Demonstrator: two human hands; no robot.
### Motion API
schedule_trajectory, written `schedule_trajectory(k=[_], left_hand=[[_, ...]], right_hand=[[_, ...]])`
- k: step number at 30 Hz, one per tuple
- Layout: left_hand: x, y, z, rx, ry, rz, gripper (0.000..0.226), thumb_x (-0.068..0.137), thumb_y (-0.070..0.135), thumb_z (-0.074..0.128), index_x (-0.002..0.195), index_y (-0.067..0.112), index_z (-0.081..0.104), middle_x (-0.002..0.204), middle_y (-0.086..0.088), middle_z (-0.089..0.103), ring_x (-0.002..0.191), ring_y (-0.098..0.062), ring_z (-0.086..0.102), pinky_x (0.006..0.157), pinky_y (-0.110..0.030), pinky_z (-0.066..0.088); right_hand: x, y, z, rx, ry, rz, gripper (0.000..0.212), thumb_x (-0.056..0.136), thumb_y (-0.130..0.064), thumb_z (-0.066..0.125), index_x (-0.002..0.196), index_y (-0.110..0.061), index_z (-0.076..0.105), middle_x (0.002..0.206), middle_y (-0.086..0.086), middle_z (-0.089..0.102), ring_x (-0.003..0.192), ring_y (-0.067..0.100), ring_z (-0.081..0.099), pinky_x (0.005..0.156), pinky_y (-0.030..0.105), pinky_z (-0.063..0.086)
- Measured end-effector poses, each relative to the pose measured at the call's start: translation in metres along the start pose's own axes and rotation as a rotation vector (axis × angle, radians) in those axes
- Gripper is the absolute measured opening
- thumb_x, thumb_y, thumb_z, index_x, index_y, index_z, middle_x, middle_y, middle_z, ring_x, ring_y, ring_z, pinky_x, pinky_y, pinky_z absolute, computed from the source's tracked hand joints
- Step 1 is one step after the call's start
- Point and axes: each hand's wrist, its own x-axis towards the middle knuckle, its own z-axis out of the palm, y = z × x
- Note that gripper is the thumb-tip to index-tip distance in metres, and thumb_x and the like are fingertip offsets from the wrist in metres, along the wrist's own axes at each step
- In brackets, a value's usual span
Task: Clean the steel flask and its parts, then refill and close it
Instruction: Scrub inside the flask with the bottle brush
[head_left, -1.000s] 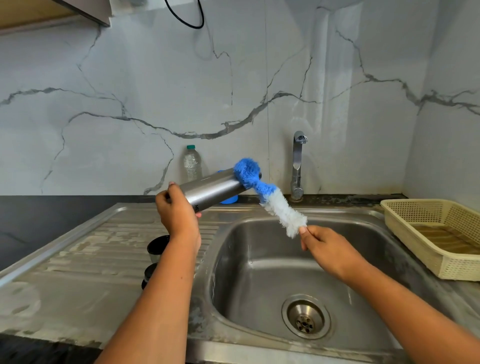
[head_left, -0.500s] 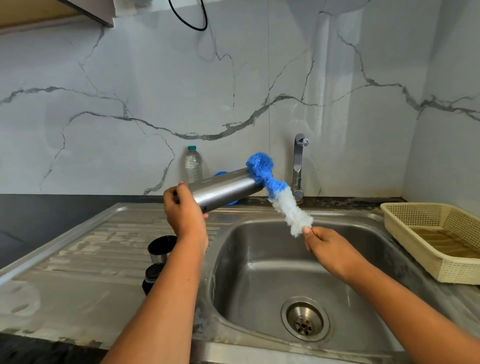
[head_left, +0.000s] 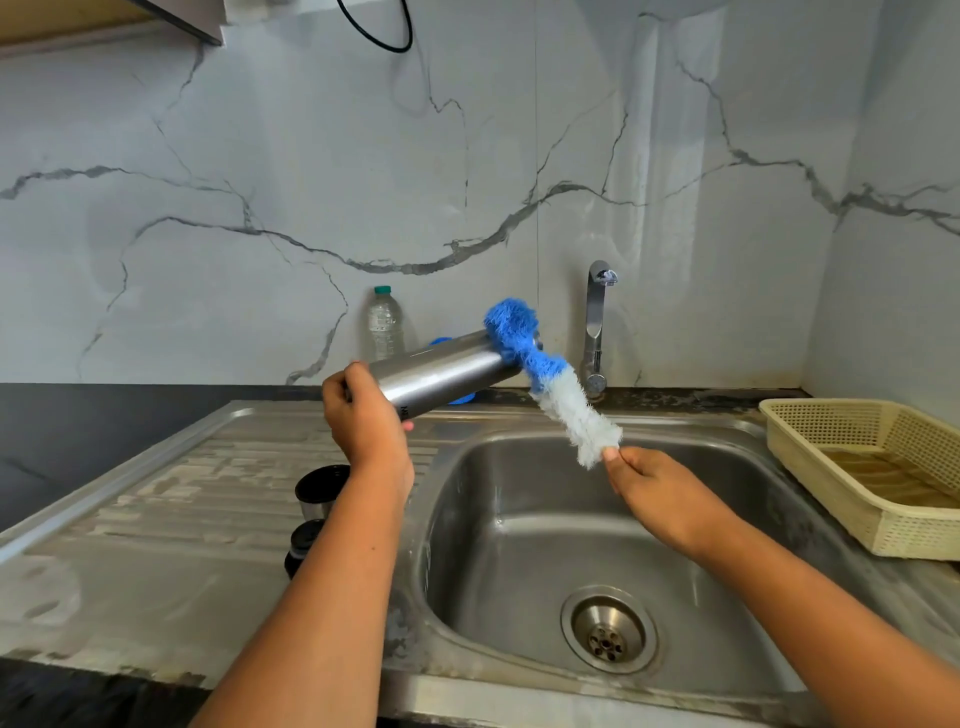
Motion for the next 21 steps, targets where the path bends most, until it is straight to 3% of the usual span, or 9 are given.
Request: schedule_trajectory(k=[8,12,16,21], left_hand=[[-0.008,-0.001,0.005,0.033,-0.089,-0.001,0.009,0.100,0.035,0.047,0.096,0.032,0.054,0.103,0.002,0.060,0.089,-0.018,0.062,0.057,-0.030,0.048],[-0.001,0.001,0.000,0.019,-0.069,-0.032,0.010,0.101,0.036,0.047,0.106,0.029,0.052,0.108,-0.001,0.060,0.094,-0.021,0.063,0.058,-0.030,0.049],[-0.011,-0.002,0.006,0.042,-0.177,-0.046,0.006,0.101,0.034,0.047,0.101,0.031,0.052,0.109,-0.002,0.060,0.094,-0.020,0.063,0.060,-0.030,0.049],[-0.004,0.002,0.002,0.013,-0.121,-0.046,0.012,0.101,0.035,0.048,0.109,0.028,0.053,0.110,-0.003,0.060,0.096,-0.023,0.064,0.058,-0.029,0.048]], right_hand=[[0.002,-0.004,0.000,0.010,0.009,0.004,0.045,0.108,-0.047,0.034,0.077,-0.021,0.053,0.065,-0.004,0.051,0.060,0.011,0.046,0.061,0.028,0.035],[-0.003,0.003,0.000,-0.013,-0.081,0.031,0.046,0.106,-0.052,0.035,0.077,-0.018,0.048,0.065,-0.002,0.046,0.059,0.011,0.042,0.063,0.031,0.037],[-0.001,-0.008,0.000,0.003,-0.033,0.008,0.045,0.108,-0.047,0.034,0.078,-0.018,0.053,0.066,-0.004,0.050,0.061,0.011,0.046,0.061,0.028,0.036],[-0.005,-0.004,-0.001,-0.004,-0.099,0.015,0.045,0.107,-0.048,0.034,0.078,-0.018,0.049,0.066,-0.001,0.048,0.058,0.010,0.042,0.061,0.028,0.037]])
